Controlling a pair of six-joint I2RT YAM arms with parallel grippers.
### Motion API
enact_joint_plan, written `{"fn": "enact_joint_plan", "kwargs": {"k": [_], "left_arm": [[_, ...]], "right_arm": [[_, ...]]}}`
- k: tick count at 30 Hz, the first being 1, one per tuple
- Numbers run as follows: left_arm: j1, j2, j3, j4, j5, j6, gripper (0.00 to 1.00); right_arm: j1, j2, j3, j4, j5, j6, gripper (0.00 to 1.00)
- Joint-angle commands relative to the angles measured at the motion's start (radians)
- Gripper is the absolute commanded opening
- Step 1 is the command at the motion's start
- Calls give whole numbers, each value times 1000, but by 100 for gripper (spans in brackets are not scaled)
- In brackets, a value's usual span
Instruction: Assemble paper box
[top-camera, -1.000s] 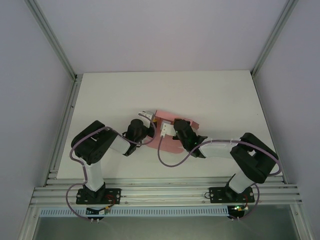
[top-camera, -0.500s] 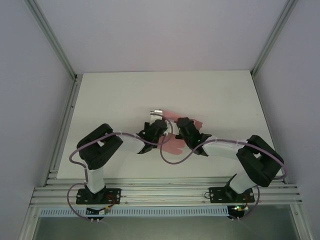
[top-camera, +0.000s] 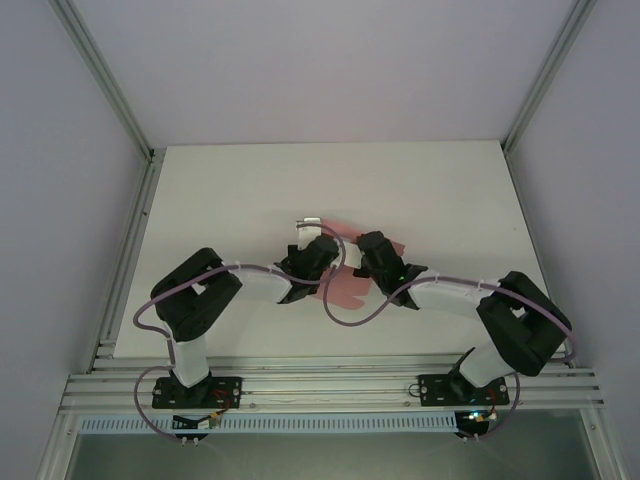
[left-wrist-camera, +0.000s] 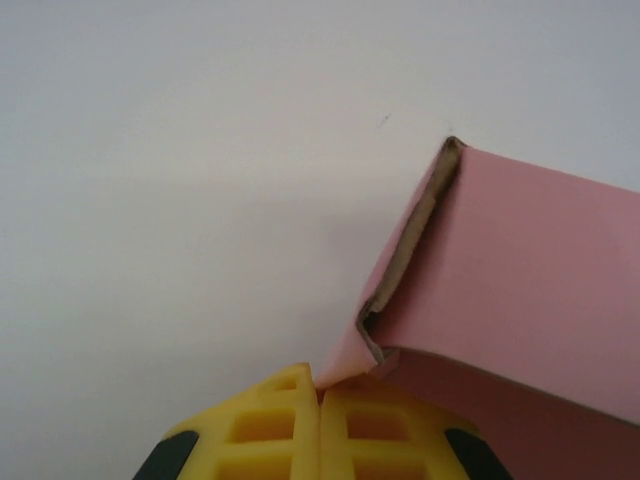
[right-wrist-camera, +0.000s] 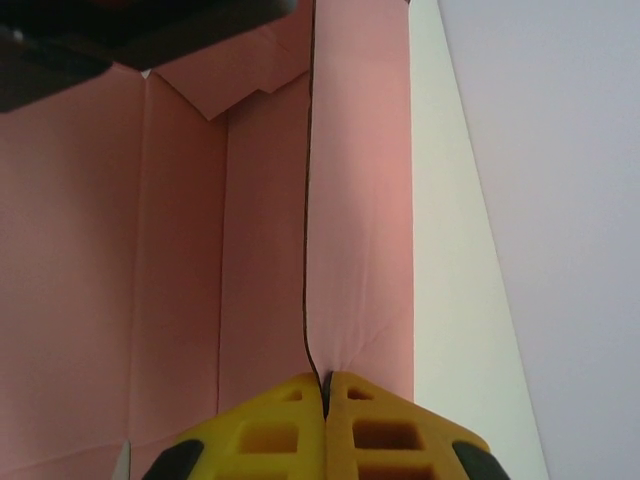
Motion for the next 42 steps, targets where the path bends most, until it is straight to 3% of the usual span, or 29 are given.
{"fn": "enact_joint_plan", "kwargs": {"k": [1,3,5,7,10,17,25,30,32,42], "left_arm": [[-41,28,-109,198,-189,115,4],[-36,20,-191,383,-39,170,8],[-33,19,-216,436,-7,192,10],[-29,0,-223,435,20,212,13],[-27,-44,-244,424,79,226,27],[14,-147,-299,322,109,202,45],[92,-151,-303,260,258,195,49],[162,-86,-300,371,406,153,50],[168,-60,-298,441,467,212,50],[177,26,-202,502,504,265,47]], "right_arm": [[56,63,11,-245,-83,108,0],[49,56,14,-247,-93,117,0],[42,50,17,-250,-100,122,0],[37,46,23,-258,-105,125,0],[30,43,29,-266,-111,131,0],[19,43,35,-284,-122,145,0],[16,47,45,-293,-138,145,0],[14,51,43,-298,-151,141,0],[12,54,44,-300,-155,141,0],[4,66,57,-322,-178,143,0]]}}
